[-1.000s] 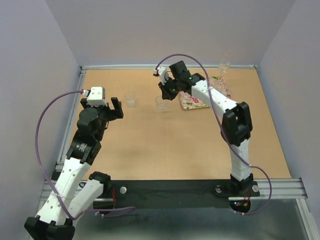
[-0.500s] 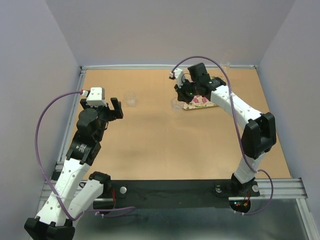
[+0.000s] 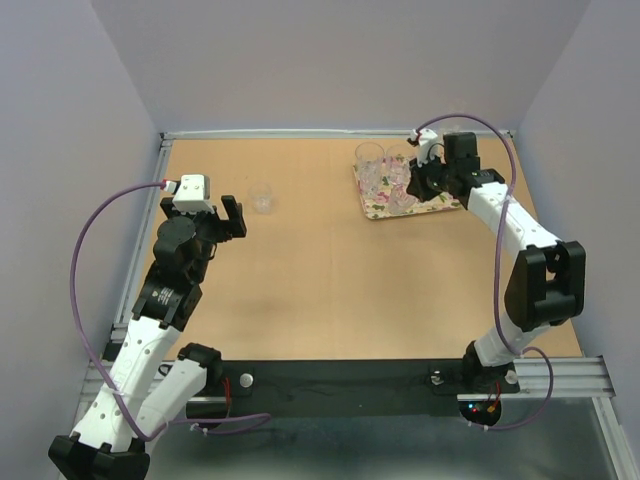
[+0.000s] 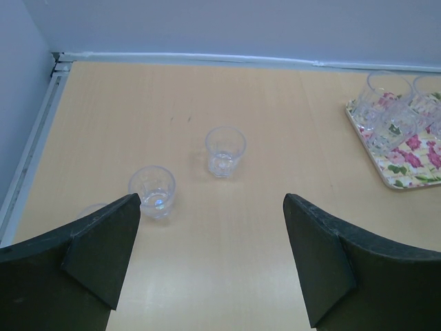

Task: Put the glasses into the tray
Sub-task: Place the glass into the tray

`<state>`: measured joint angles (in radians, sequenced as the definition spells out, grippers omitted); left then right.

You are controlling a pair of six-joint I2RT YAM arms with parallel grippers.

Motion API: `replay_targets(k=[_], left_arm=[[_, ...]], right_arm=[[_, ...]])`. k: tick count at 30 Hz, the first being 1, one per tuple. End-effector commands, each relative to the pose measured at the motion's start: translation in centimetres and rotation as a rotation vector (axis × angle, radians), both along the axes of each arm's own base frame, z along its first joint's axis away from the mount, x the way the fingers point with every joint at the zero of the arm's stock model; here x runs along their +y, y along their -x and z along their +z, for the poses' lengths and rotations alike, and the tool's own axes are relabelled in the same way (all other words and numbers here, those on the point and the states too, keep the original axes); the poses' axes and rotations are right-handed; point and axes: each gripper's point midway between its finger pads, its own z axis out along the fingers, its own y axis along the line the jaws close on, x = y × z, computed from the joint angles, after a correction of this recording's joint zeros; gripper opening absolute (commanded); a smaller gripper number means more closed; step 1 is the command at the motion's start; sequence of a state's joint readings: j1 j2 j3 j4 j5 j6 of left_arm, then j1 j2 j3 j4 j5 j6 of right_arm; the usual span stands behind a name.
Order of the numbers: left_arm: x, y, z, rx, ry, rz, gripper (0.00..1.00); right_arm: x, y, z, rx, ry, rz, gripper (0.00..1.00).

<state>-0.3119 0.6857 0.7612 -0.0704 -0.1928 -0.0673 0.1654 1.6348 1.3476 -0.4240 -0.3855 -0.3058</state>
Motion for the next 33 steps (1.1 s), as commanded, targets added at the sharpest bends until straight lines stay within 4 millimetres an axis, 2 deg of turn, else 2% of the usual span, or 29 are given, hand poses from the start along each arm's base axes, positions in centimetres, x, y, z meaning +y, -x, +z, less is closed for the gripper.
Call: replay_targets(k=[1,2,10,14,15,20,33], left_arm=[[0.4,-0.4,1.1,-0.05,0.01,0.02,0.96],[0.4,-0.3,1.1,-0.051,0.009,0.02,0.96],[0.4,-0.4,1.0,-0.047,0.008,0.02,0.96],[0.4,-0.4,1.0,-0.047,0.007,0.022,0.96],[0.4,-0.4,1.0,-0.047,0.007,0.022,0.96],[0.5,-0.5,0.9,-0.046,0.007,0.026,0.96],[0.5,-0.6,0.7,-0.039,0.004,0.031,0.96]], right_arm=[[-0.7,-2.2,2.5,-0.137,-0.032,-0.084,0.0],[-1.0,-2.3,1.8,-0.136,-0.02,-0.102,0.0],[-1.7,-4.9,0.5,-0.191,-0.017,-0.175,0.0],[-1.2,-6.2,-0.2,-0.192,-0.042,-0.182,0.01],[-1.1,-6.5,-1.2,-0.171,-0.041,-0.185,0.0],[-1.2,-8.0,-2.7,-0.147,-0.048,-0.227,0.0],[-1.2,-11.0,-3.4,-0.173,-0.075,-0.284,0.02]])
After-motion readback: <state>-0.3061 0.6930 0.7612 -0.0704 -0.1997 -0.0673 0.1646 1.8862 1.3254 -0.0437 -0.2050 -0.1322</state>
